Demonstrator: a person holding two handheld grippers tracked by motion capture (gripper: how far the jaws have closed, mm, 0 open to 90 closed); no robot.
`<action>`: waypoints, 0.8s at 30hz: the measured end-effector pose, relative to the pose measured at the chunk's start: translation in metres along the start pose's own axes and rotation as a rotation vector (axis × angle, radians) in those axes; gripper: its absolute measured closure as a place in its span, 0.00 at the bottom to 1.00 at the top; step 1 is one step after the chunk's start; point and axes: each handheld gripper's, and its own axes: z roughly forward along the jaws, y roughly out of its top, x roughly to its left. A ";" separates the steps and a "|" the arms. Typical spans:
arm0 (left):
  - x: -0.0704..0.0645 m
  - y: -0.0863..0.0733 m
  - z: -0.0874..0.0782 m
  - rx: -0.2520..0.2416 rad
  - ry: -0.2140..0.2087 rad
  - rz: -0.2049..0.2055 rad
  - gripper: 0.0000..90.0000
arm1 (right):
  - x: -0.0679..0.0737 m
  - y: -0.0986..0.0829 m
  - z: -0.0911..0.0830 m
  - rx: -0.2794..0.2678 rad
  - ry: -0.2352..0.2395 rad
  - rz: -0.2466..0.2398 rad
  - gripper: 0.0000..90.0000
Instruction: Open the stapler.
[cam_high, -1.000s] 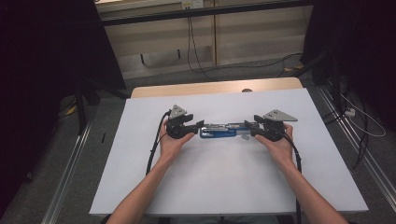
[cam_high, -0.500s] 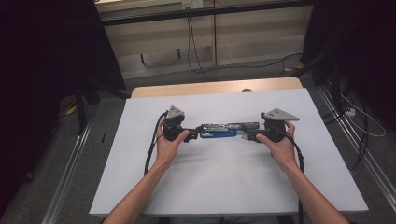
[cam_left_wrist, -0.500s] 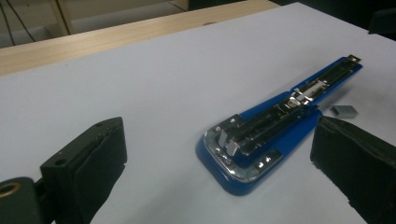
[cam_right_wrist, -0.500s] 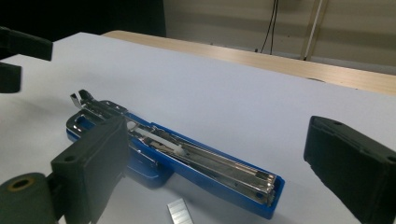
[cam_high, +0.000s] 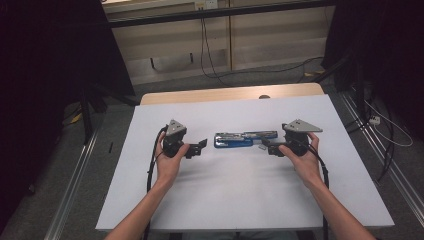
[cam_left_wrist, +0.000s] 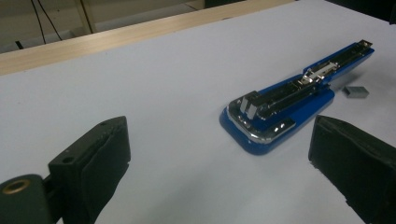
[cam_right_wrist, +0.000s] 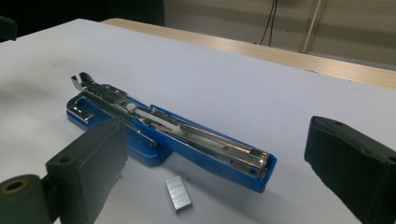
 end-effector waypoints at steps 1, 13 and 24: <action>0.000 -0.002 -0.002 0.003 0.000 0.003 0.06 | 0.000 0.000 -0.001 0.000 0.004 -0.002 0.06; 0.008 -0.019 -0.030 0.000 0.006 -0.027 0.06 | 0.002 0.001 -0.006 0.010 0.007 -0.005 0.06; 0.007 -0.037 -0.060 -0.014 0.012 -0.023 0.06 | 0.006 -0.003 -0.009 0.029 0.008 -0.009 0.07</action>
